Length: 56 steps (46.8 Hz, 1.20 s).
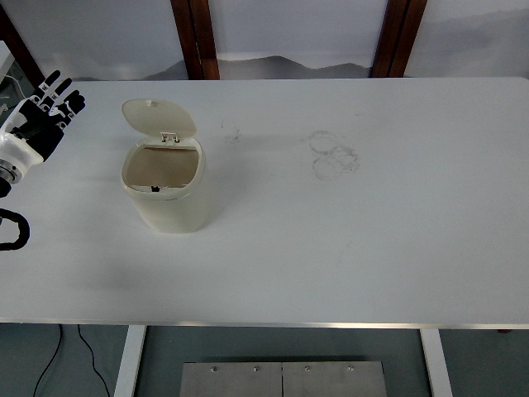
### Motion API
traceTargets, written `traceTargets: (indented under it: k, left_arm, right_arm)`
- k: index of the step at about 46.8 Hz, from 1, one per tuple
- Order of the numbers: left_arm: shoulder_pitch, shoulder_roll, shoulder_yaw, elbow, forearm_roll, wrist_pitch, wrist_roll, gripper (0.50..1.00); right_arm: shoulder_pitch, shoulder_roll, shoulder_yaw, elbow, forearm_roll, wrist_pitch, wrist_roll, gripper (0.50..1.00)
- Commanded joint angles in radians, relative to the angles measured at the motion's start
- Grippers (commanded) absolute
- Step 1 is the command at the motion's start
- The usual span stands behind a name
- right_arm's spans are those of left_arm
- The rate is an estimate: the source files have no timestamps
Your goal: Close trash bin
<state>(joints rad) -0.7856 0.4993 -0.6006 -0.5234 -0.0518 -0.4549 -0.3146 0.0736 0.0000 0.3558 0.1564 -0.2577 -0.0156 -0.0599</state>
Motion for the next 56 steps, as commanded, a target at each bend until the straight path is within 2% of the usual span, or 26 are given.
traceTargets:
  k: [1,9,18,27,30,40,46,56]
  left_arm:
    - [0.000,0.036,0.013,-0.052,0.001,0.018,0.000,1.000]
    - [-0.012,0.128,0.088,-0.194,0.003,0.074,0.000,1.000]
    - [-0.070,0.228,0.232,-0.290,0.010,0.070,0.000,1.000]
    - [-0.185,0.311,0.357,-0.380,0.081,0.058,0.000,1.000]
    - [-0.237,0.332,0.393,-0.402,0.116,0.027,0.000,1.000]
    - [-0.403,0.367,0.551,-0.429,0.227,-0.154,0.002,1.000]
    - [-0.495,0.377,0.630,-0.437,0.289,-0.156,0.009,1.000]
    - [-0.590,0.378,0.642,-0.441,0.418,-0.156,0.106,1.000]
  right_arm:
    - [0.000,0.000,0.000,0.002,0.000,0.000,0.000,0.995]
    - [0.000,0.000,0.000,0.000,0.000,0.000,0.000,0.995]
    - [0.000,0.000,0.000,0.000,0.000,0.000,0.000,0.995]
    - [0.000,0.000,0.000,0.000,0.000,0.000,0.000,0.995]
    - [0.000,0.000,0.000,0.000,0.000,0.000,0.000,0.995]
    - [0.000,0.000,0.000,0.000,0.000,0.000,0.000,0.995]
    - [0.000,0.000,0.000,0.000,0.000,0.000,0.000,0.995]
    - [0.000,0.000,0.000,0.000,0.000,0.000,0.000,0.995]
